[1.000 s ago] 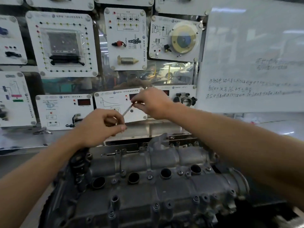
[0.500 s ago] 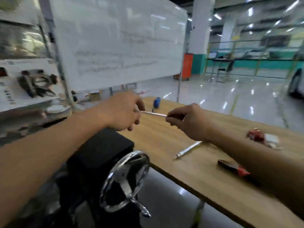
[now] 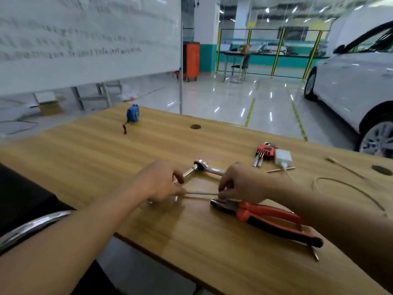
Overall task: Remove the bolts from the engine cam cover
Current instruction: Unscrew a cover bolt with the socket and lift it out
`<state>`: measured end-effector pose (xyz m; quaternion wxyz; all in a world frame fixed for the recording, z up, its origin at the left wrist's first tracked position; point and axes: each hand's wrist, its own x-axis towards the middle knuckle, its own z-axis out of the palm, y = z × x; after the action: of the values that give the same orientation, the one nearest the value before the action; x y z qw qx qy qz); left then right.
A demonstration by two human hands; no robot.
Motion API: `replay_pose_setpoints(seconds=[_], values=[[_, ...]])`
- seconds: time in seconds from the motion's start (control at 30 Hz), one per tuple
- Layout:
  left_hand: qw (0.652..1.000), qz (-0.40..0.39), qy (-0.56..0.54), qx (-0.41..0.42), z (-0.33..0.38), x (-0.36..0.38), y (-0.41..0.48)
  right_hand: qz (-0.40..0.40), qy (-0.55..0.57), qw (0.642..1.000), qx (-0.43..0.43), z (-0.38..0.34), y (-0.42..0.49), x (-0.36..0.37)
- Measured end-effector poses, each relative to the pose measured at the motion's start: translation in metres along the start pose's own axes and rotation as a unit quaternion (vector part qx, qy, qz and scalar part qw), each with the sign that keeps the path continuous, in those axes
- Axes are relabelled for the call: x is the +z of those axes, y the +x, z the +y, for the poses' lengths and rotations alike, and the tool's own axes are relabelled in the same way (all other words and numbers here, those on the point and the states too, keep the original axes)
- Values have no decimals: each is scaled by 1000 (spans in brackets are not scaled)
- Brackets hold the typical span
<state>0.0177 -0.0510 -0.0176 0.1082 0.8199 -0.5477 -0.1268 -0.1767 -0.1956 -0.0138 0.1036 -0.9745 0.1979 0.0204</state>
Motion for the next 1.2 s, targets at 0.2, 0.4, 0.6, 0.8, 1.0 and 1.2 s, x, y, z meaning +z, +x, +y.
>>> replay_pose_setpoints(seconds=[0.2,0.4,0.6,0.8,1.0,1.2], values=[[995,29,-74,-59,-7,3,20,105,48,991,63,-1,59,-3],[994,14,21,-102,3,17,34,58,63,988,125,-4,103,16],[980,11,182,-77,21,5,26,134,20,976,171,1,117,22],[979,38,-125,-154,-32,-43,-21,88,-26,979,180,-3,118,9],[862,150,-478,-68,-45,-133,-89,172,247,954,0,-148,123,-67],[907,323,-266,-41,-76,-216,-248,167,455,826,-288,-342,69,-132]])
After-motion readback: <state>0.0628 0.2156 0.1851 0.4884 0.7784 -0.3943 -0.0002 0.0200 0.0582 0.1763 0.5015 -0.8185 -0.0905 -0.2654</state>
